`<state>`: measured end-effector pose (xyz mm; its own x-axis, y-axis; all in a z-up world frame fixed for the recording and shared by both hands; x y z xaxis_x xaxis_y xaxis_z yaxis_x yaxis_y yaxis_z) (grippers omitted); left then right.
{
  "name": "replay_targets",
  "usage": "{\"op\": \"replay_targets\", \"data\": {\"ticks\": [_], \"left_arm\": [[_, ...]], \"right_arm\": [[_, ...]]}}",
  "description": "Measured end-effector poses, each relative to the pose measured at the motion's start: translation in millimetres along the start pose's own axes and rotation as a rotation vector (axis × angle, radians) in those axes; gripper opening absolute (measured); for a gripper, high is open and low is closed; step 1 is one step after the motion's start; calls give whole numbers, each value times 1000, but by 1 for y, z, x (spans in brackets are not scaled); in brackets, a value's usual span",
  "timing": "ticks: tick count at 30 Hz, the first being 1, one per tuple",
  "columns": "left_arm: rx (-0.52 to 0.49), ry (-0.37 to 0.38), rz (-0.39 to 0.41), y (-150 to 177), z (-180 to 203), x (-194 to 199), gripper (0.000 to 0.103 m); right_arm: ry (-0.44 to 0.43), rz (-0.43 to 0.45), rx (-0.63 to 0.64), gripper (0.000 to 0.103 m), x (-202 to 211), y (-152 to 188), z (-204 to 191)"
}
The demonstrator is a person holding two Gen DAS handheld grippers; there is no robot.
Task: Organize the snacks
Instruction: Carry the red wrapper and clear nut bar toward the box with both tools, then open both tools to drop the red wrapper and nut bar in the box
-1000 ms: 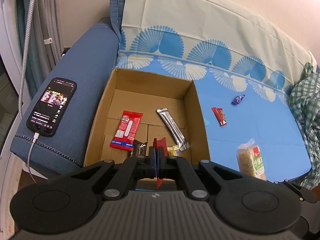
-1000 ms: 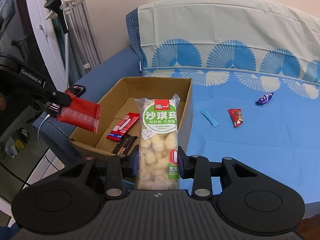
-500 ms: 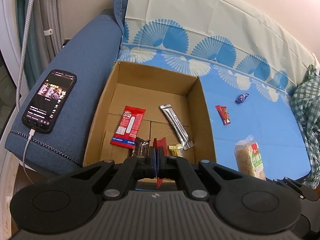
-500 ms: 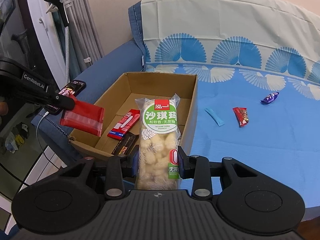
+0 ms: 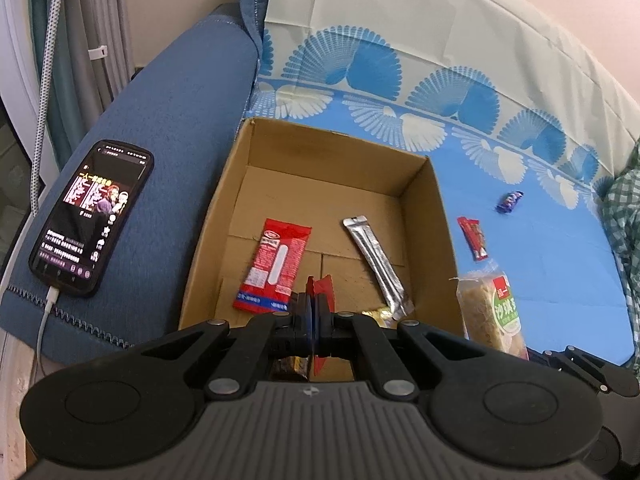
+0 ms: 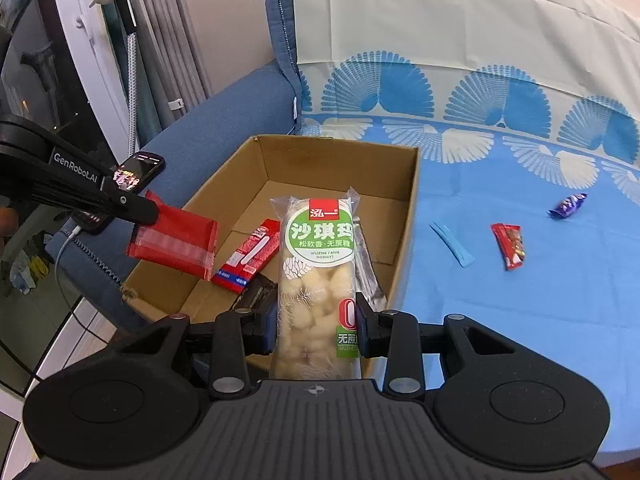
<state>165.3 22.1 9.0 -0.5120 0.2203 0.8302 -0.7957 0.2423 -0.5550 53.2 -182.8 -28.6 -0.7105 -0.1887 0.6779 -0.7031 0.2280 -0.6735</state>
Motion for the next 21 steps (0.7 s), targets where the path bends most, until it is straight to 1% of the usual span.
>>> {"op": "replay_targets", "data": {"ticks": [7,12,21], "left_arm": [[-1,-16,-30,-17,-6,-34,0],[-7,-22,-62,-28,-5,-64,0],[-38,-52,-107,-41,-4,-110,1]], "right_arm": [[-6,-26,2,38,-39,-17,-2],[-4,-55,-24,38,-70,-25,1],[12,-90,-44,38,-113,-33,10]]}}
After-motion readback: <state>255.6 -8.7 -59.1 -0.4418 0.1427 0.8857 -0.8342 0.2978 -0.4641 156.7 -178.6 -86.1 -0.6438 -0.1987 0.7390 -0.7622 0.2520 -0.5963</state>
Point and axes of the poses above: each gripper's, at about its wrist camera, not at the fingertips, and x roughly against the way its jaws point, z to its right, y to its underside, the point moved 1 cm from there along -x, roughly the way its jaws point, and after that the axes turned 9 degrees about -x, right-handed, at the moved point
